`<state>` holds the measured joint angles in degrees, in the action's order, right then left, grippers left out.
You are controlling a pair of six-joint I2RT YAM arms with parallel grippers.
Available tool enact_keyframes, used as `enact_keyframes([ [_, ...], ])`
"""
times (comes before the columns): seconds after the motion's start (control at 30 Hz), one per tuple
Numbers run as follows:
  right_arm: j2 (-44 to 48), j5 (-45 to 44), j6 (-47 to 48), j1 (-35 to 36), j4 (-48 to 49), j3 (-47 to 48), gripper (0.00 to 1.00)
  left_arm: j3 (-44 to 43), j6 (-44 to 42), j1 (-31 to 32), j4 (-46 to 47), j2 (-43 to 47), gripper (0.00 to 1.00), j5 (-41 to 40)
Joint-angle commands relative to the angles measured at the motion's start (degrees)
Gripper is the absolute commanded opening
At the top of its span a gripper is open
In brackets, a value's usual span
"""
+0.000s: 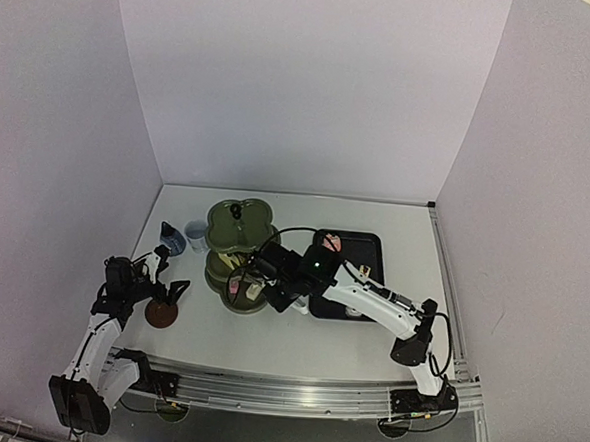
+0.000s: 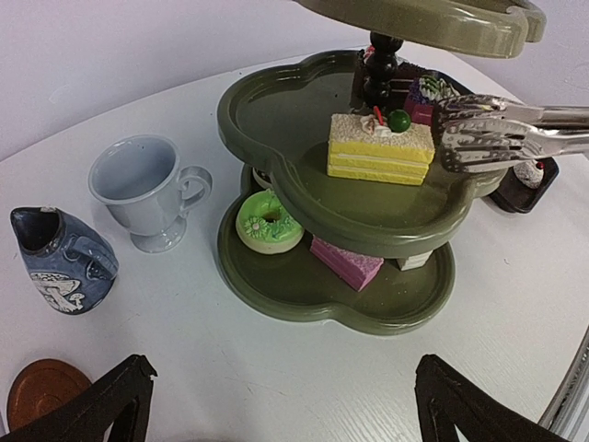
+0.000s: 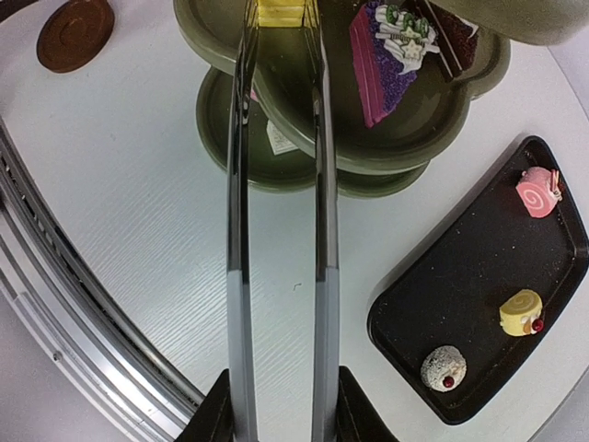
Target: Serve the afternoon tea
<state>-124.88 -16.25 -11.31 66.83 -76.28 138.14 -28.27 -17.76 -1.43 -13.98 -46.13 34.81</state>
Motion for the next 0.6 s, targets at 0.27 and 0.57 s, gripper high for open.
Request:
enact_keyframes([
  [0.27, 16.1, 7.0, -3.3, 0.0, 2.4, -10.0, 0.29, -2.1, -0.6, 0.2, 0.0, 0.4, 0.99, 0.5],
  [0.57, 28.8, 8.4, -7.7, -0.1, 1.9, -24.9, 0.28, -2.1, -0.7, 0.2, -0.5, 0.7, 1.00, 0.5],
])
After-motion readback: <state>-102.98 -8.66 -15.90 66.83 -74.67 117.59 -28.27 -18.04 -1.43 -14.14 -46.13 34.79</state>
